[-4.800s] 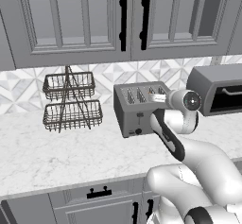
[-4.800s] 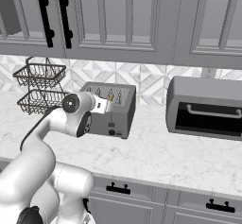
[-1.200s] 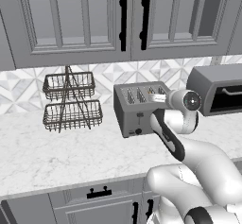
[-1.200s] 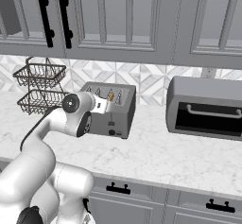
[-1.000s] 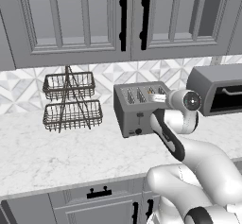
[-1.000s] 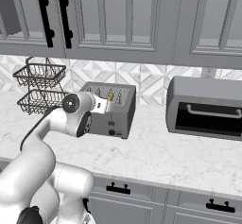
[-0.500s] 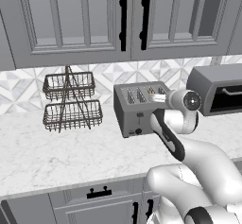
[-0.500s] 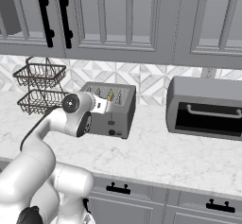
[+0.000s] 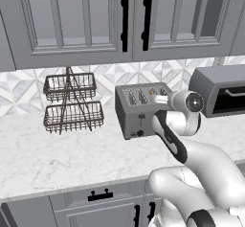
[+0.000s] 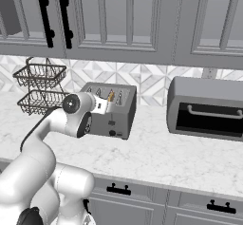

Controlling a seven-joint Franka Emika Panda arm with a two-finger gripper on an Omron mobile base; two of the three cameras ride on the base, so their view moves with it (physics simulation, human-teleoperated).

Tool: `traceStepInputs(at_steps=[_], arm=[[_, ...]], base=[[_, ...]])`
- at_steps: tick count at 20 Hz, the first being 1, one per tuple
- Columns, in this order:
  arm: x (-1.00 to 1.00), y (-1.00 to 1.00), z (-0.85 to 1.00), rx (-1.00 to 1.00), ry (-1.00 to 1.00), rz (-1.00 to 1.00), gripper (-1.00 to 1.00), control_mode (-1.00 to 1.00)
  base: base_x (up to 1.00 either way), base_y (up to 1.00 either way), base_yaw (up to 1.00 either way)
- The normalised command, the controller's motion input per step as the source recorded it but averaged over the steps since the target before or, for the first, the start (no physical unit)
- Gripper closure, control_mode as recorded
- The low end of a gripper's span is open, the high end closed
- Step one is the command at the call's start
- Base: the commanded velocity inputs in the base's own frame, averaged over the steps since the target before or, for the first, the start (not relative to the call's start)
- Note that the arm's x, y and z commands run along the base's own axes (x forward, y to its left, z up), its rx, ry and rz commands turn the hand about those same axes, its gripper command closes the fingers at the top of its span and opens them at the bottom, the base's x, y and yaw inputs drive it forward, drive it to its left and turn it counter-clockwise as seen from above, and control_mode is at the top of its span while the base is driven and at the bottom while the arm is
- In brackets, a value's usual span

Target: Start the toaster. Once the lever pops up, take the bread to the plate on the dining counter.

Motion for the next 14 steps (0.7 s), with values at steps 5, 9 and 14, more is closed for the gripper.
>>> traceStepInputs(at_steps=[5,9,14], arm=[[0.0,0.0,0.0,0.0,0.0,0.0,-1.0,-1.0],[0.0,0.0,0.0,0.0,0.0,0.0,-1.0,-1.0],[0.0,0.0,0.0,0.0,0.0,0.0,-1.0,-1.0]], base=[[0.0,0.0,0.0],[0.0,0.0,0.0],[0.0,0.0,0.0]])
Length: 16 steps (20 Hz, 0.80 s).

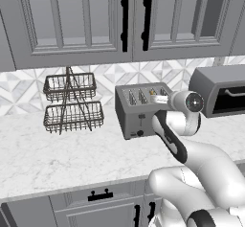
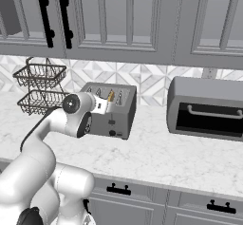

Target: Start the toaster. Once the lever pops up, take the bread to the plate on the dining counter.

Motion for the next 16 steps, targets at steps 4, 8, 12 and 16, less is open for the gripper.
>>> traceStepInputs(at_steps=[4,8,12,16], arm=[[0.0,0.0,0.0,0.0,0.0,0.0,-1.0,-1.0],[0.0,0.0,0.0,0.0,0.0,0.0,-1.0,-1.0],[0.0,0.0,0.0,0.0,0.0,0.0,-1.0,-1.0],[0.0,0.0,0.0,0.0,0.0,0.0,-1.0,-1.0]], base=[[0.0,0.0,0.0],[0.0,0.0,0.0],[0.0,0.0,0.0],[0.0,0.0,0.0]])
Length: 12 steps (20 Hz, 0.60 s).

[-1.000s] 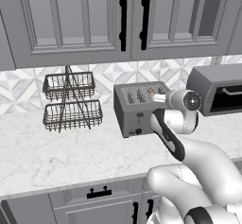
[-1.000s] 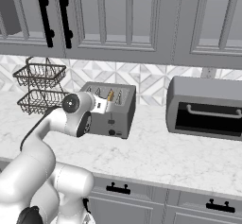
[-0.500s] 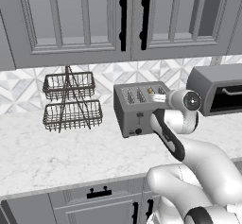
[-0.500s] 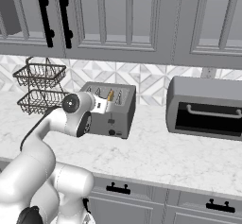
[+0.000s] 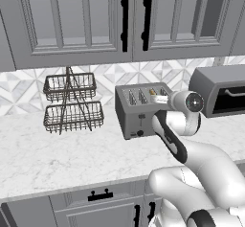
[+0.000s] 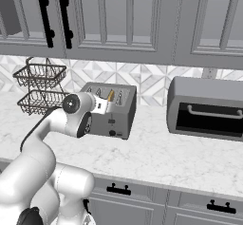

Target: Start the toaster. Once the lever pops up, take the bread to the plate on the dining counter.

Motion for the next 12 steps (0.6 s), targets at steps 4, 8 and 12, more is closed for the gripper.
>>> traceStepInputs(at_steps=[4,8,12], arm=[[0.0,0.0,0.0,0.0,0.0,0.0,-1.0,-1.0],[0.0,0.0,0.0,0.0,0.0,0.0,-1.0,-1.0],[0.0,0.0,0.0,0.0,0.0,0.0,-1.0,-1.0]], base=[[0.0,0.0,0.0],[0.0,0.0,0.0],[0.0,0.0,0.0]])
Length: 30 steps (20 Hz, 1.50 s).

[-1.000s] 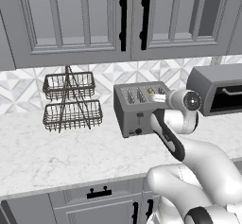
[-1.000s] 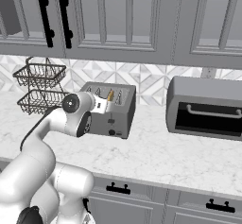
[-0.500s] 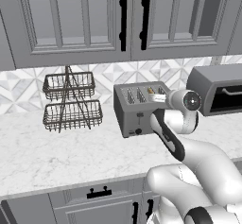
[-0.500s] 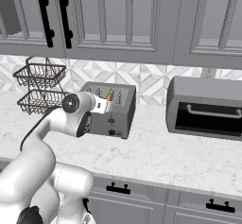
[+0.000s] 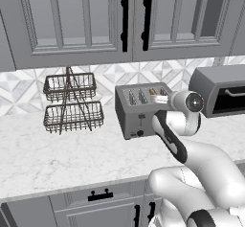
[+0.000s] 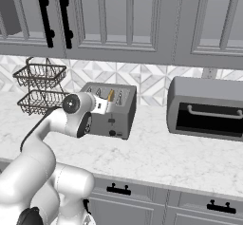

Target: Start the toaster. Once the lever pops up, take the bread to the plate on the dining counter.

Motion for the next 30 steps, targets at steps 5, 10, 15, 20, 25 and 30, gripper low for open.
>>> traceStepInputs(at_steps=[5,10,15,20,25,30], arm=[[0.0,0.0,0.0,0.0,0.0,0.0,-1.0,-1.0],[0.0,0.0,0.0,0.0,0.0,0.0,-1.0,-1.0],[0.0,0.0,0.0,0.0,0.0,0.0,-1.0,-1.0],[0.0,0.0,0.0,0.0,0.0,0.0,-1.0,-1.0],[0.0,0.0,0.0,0.0,0.0,0.0,-1.0,-1.0],[0.0,0.01,0.0,0.0,0.0,0.0,-1.0,-1.0]], base=[[0.0,0.0,0.0],[0.0,0.0,0.0],[0.0,0.0,0.0],[0.0,0.0,0.0],[0.0,0.0,0.0],[0.0,0.0,0.0]])
